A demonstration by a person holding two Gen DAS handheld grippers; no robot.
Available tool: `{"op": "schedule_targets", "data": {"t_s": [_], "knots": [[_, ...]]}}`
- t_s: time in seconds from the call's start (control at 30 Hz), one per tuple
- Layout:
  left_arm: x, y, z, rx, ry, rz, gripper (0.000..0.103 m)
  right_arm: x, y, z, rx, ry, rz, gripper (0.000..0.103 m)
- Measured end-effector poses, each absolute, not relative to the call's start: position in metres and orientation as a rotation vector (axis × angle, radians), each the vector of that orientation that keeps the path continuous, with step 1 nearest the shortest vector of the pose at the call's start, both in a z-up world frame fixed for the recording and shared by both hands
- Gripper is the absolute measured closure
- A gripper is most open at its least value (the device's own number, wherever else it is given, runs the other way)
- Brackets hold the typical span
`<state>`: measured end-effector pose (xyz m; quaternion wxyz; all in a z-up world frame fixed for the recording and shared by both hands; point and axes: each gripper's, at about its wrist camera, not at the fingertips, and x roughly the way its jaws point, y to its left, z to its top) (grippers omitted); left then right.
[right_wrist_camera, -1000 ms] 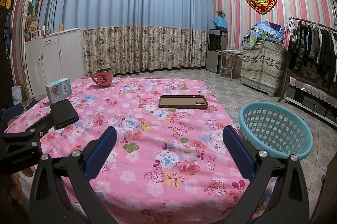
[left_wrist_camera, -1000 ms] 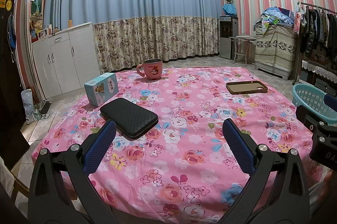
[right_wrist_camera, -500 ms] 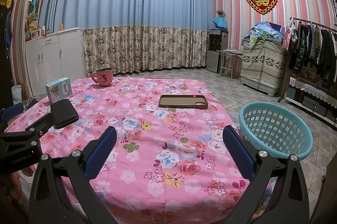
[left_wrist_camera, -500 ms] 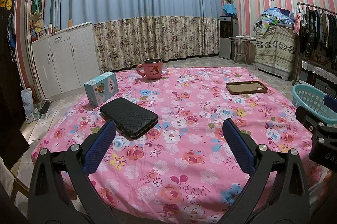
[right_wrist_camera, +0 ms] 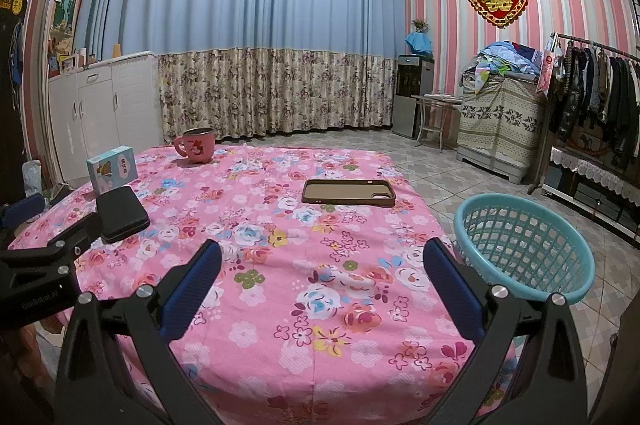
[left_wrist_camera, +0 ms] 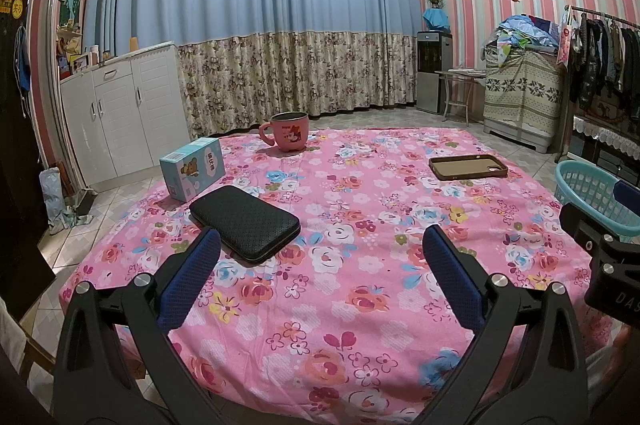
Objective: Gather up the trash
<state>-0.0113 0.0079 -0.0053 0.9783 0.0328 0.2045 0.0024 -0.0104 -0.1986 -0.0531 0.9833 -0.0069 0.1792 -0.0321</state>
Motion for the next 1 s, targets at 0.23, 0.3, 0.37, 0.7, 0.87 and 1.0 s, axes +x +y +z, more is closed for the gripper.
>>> {"op": "schedule_targets", "data": {"t_s": [0.23, 0.3, 0.37, 0.7, 0.87, 1.0], "knots": [[-0.0109, 0.0081, -0.0050, 0.067, 0.410, 0.006, 0.005, -0.0104, -0.1986, -0.0531, -0.012, 0.360, -0.065, 0.005], [-0.0104, 0.0082, -0.0052, 0.067, 0.410, 0.005, 0.005, -0.0103, -0.1986, -0.0531, -0.013, 0.361, -0.065, 0.005], [-0.0105, 0.0082, -0.0052, 0.067, 0.410, 0.006, 0.005, -0.0104, -0.1989, -0.0531, -0.013, 0.360, -0.065, 0.005], [-0.0105, 0.0069, -0.0045, 0.068, 0.406, 0.005, 0.005, -0.0104, -0.1987, -0.0532, -0.014, 0.360, -0.065, 0.005], [-0.0107, 0.0068, -0.0040, 0.065, 0.402, 0.006, 0.005, -0.0104, -0.1987, -0.0532, -0.013, 0.360, -0.065, 0.005], [-0.0099, 0.0071, -0.0039, 0.060, 0.405, 0.007, 0.005, -0.0104, -0.1988, -0.0533, -0.013, 0.361, -0.065, 0.005]]}}
